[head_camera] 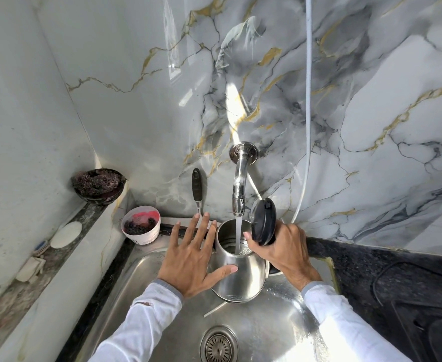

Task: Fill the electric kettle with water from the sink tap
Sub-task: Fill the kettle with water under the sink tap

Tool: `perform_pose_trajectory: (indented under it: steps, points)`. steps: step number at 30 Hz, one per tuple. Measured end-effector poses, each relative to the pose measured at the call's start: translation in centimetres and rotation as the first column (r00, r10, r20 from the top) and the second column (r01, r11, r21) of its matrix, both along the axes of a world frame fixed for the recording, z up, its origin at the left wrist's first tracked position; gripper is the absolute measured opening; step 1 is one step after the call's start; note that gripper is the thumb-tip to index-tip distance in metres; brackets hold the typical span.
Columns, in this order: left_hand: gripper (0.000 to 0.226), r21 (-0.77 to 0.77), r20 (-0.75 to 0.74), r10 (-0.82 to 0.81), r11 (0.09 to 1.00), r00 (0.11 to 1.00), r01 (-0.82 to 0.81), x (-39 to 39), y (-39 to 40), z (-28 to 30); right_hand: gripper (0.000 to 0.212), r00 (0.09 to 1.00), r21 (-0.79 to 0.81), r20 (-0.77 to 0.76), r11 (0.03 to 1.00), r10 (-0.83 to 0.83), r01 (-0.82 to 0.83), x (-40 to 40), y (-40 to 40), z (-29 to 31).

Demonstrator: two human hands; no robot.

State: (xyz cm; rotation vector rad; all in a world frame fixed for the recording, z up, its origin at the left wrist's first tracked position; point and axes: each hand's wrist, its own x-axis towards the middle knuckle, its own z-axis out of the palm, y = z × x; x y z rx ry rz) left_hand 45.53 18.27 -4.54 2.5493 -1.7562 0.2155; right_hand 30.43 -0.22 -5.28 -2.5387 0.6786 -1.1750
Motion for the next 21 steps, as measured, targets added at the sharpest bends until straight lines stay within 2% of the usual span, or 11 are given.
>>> perform_pose_trajectory:
  steps: [14, 18, 19, 21]
  points:
    - [0.108, -0.005, -0.005, -0.002, 1.000, 1.000, 0.001, 0.1, 0.1, -0.5, 0.041, 0.999, -0.027, 0.014, 0.999, -0.032, 0.032, 0.0, 0.3, 0.1]
    - [0.100, -0.020, -0.029, 0.013, 1.000, 0.999, -0.014, -0.1, -0.2, 0.5, 0.042, 0.998, -0.057, 0.025, 0.996, -0.062, 0.063, 0.1, -0.1, -0.4]
    - [0.098, -0.046, -0.066, 0.022, 0.999, 0.998, -0.025, 0.0, -0.5, 1.2, 0.043, 0.998, -0.056, 0.025, 0.996, -0.064, 0.065, 0.1, -0.2, -0.5]
    - [0.089, -0.143, -0.234, 0.021, 0.988, 0.972, -0.056, 0.2, -1.3, 3.0, 0.047, 0.997, -0.041, 0.013, 0.997, -0.072, 0.072, 0.1, -0.3, -0.6]
